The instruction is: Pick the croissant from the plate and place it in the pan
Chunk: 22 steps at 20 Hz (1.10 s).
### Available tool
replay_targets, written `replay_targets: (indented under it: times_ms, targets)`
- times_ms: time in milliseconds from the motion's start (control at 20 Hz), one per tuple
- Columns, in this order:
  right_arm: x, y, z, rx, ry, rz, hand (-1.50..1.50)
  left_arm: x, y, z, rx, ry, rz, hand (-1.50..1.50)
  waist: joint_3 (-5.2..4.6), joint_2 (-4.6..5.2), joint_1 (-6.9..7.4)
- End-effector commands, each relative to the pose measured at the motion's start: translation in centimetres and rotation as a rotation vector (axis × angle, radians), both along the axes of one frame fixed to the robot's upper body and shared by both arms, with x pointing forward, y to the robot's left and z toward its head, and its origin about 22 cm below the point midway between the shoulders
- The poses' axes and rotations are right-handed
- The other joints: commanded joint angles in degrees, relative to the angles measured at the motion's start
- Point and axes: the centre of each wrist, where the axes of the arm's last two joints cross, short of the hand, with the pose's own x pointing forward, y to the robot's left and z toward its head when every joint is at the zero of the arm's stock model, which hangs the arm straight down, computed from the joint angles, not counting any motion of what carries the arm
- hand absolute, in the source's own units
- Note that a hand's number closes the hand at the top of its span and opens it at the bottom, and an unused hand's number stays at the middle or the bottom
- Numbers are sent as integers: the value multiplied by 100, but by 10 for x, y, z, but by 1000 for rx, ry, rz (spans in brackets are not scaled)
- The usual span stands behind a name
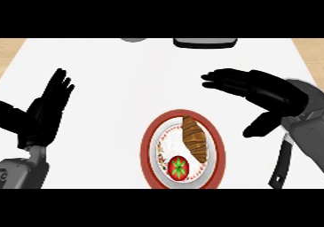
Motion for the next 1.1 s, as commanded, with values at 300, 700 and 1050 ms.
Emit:
replay_targets:
  times_ms: [300,700,1050]
  targets:
    - [-26,44,-11,-431,72,47,-150,6,1,1,-8,4,-4,0,3,-1,-61]
    - [-67,45,-16,-545,-112,23,-150,1,9,-7,-26,-6,23,0,3,-9,-111]
    - [-67,67,-38,-507,-140,-19,-150,-2,-5,-19,3,5,14,0,6,12,-39]
